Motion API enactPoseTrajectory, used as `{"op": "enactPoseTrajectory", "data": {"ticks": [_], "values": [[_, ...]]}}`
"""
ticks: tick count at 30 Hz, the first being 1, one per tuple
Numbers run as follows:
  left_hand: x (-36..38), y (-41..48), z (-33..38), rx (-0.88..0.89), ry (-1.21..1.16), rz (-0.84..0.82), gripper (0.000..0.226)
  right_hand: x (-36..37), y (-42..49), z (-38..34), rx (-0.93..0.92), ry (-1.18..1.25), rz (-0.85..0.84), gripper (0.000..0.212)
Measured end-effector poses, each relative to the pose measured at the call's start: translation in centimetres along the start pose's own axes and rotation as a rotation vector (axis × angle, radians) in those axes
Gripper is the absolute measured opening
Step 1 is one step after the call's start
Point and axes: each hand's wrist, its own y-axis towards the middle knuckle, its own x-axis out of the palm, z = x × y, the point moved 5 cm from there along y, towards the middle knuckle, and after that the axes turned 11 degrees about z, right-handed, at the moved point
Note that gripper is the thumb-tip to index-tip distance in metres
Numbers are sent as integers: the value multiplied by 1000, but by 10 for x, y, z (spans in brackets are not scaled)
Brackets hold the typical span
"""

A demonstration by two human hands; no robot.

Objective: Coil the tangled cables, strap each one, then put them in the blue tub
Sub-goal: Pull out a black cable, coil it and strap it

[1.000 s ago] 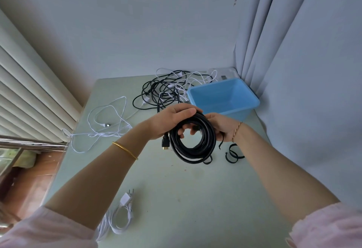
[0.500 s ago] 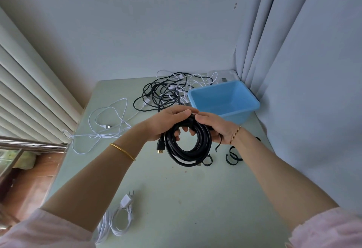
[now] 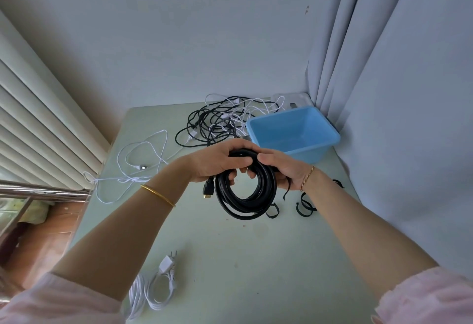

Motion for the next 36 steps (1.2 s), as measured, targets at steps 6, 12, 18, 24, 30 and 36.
{"op": "enactPoseTrajectory", "data": {"ticks": [6, 12, 18, 24, 30, 36], "values": [[-5, 2, 0, 17, 45, 129, 20, -4, -5, -8, 60, -76, 100, 61], [-10, 3, -2, 25, 75, 225, 20, -21, -4, -16, 113, -177, 237, 20], [-8, 3, -2, 21, 62, 246, 22, -26, 5, -32, -25, -510, 457, 6], [-4, 2, -4, -48, -6, 267, 19, -10, 6, -58, -260, -574, 661, 19], [-9, 0, -3, -49, 14, 328, 18, -5, 1, -59, -270, -400, 781, 22], [-12, 1, -10, -105, 33, 388, 20, -1, -3, -64, -309, -452, 753, 11]]}}
